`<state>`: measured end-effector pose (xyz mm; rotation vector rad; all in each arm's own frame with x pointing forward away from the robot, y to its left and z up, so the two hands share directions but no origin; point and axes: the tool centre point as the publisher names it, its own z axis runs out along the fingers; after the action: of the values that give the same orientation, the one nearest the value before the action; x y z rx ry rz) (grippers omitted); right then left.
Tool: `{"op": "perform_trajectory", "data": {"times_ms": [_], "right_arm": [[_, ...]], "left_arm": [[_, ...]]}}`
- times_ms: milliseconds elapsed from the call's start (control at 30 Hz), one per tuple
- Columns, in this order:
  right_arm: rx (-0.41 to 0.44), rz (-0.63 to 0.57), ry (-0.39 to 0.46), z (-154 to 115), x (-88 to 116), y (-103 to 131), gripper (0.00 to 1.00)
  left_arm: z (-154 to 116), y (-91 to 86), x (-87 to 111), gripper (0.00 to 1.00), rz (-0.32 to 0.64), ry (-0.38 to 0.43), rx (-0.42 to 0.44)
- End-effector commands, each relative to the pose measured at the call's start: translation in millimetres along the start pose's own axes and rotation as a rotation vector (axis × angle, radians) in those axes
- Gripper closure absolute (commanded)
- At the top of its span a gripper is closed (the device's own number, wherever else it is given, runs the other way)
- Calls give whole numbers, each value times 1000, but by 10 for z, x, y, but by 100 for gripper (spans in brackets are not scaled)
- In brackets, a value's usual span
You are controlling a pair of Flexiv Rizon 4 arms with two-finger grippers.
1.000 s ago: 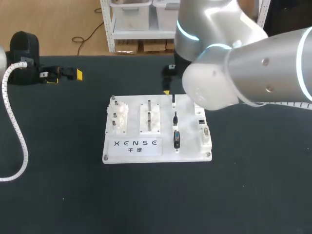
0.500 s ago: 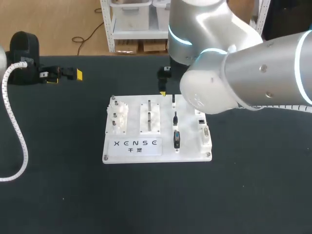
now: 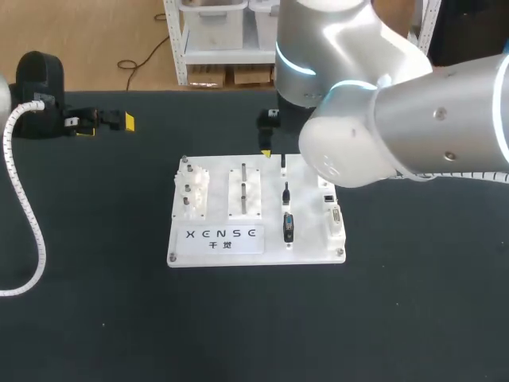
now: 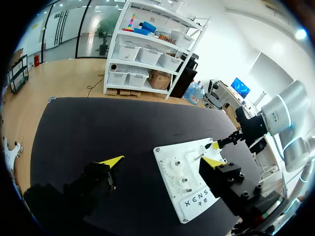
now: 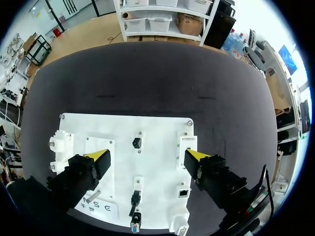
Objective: Insert the USB connector, Ethernet cable, and multi-pin plug into their matching sockets one by one.
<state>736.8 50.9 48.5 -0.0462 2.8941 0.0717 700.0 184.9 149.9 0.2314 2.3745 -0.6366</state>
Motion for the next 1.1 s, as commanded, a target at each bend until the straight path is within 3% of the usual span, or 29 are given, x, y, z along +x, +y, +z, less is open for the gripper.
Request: {"op": "perform_trajectory", "data": {"times_ms": [33,367,867,967,1067,1100], "right_arm": [[-6,23,9,15,11,3,0],[-29,107,122,296,-94,94,0],[89,29,120,343,-54,163,0],[94,29,120,349,-41,155,19],[89,36,126,358,-42,143,49],[86,38,126,359,-43,143,52]], "left_arm": [[0,0,0,0,0,0,0],[0,0,0,0,0,0,0],[0,0,0,0,0,0,0],[0,0,0,0,0,0,0],[0,0,0,0,0,0,0],[0,0,0,0,0,0,0]]}}
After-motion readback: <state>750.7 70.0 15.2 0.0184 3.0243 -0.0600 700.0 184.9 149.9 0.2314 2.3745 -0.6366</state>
